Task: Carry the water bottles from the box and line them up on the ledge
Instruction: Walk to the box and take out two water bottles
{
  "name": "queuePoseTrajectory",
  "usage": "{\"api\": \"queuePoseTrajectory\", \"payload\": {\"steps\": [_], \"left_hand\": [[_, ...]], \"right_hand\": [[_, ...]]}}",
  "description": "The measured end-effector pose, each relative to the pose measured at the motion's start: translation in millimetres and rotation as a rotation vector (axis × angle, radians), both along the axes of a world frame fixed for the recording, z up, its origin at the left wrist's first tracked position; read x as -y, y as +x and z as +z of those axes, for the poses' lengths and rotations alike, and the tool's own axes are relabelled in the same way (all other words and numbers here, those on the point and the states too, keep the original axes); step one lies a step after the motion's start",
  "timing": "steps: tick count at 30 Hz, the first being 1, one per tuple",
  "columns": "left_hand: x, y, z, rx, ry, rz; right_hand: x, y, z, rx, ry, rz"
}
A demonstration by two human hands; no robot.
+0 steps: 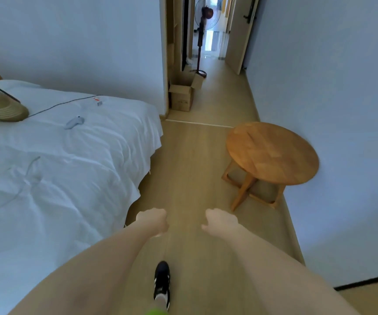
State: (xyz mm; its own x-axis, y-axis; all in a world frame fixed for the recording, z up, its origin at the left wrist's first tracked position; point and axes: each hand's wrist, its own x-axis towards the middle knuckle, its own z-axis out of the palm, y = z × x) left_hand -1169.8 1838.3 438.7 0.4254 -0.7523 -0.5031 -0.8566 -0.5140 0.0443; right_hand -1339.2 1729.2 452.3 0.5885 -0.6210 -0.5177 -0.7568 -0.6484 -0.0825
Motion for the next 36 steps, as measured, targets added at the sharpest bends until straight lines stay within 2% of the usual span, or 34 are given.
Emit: {"api": "queuePoseTrajectory", "payload": {"steps": [5, 12, 21, 26, 32, 36], "left_hand": [[102.0, 83.1, -17.0, -0.042, -0.021, -0.001], [259.5, 202.6, 5.6, -0.029, -0.062, -0.058], [416.3, 285.2, -19.6, -0.022, -0.003, -0.128], [534.6, 336.9, -22.6, -0.028, 0.009, -0.108], [676.2, 393.2, 10.1, -0.038, -0.097, 0.025], [745.0, 434.2, 20.6, -0.03, -0.092, 0.079]], "right_hand": [[101.1, 75.1, -13.7, -0.002, -0.028, -0.019], [239.1, 182.1, 10.3, 0.087, -0.048, -0.11], [398.3, 262.2, -5.8, 0.03, 0.009, -0.12], [521.3, 325.2, -13.0, 0.055, -0.001, -0.094], [677.8, 399.9, 17.9, 0.126, -0.036, -0.082], [757.7, 440.6, 34.5, 0.166, -0.059, -0.09]]}}
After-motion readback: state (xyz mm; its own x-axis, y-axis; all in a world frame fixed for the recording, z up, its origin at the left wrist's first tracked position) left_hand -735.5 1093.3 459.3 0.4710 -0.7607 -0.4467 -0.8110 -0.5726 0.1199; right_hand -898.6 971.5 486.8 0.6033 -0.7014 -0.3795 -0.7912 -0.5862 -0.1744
